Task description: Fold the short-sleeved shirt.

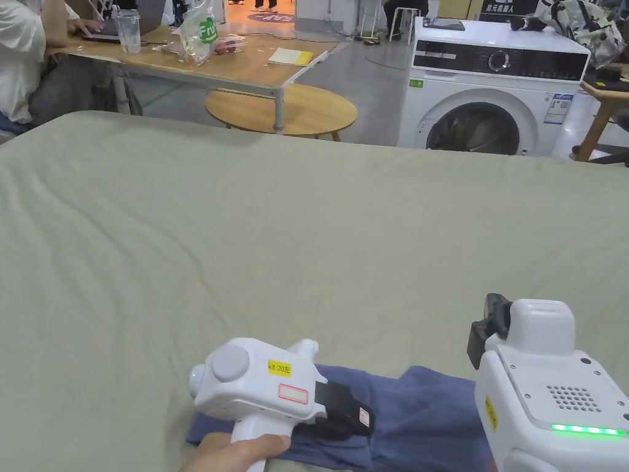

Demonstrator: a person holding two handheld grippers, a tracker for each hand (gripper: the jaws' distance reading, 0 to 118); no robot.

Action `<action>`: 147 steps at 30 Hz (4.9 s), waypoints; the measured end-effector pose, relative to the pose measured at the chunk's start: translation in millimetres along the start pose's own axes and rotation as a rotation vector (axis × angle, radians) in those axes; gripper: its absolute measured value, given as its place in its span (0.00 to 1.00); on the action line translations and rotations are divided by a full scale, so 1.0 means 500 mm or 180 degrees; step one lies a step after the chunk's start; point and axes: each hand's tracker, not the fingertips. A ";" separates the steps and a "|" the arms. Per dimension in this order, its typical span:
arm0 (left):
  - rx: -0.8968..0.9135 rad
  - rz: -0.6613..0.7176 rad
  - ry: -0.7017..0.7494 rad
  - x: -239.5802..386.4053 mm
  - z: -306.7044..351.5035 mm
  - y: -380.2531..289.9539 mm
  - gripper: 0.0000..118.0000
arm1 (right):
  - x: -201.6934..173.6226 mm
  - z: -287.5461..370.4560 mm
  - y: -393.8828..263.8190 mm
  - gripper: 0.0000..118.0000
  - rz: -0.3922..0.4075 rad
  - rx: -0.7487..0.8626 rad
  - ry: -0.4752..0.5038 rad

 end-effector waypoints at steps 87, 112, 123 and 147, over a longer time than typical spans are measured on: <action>0.0431 -0.0687 0.0504 0.202 0.280 0.024 0.11 | -0.018 -0.003 -0.005 0.00 0.0037 -0.0136 0.0178; 0.0258 -0.0491 0.0201 0.197 0.120 0.048 0.37 | 0.038 0.010 -0.011 0.00 -0.0010 -0.0179 -0.0007; -0.0293 -0.0187 -0.0147 0.103 -0.093 0.010 0.04 | 0.042 0.011 -0.017 0.00 -0.0037 -0.0202 -0.0009; 0.2114 -0.1439 0.1035 0.126 0.228 -0.008 0.00 | 0.009 -0.014 0.019 0.00 -0.0123 0.0047 -0.0034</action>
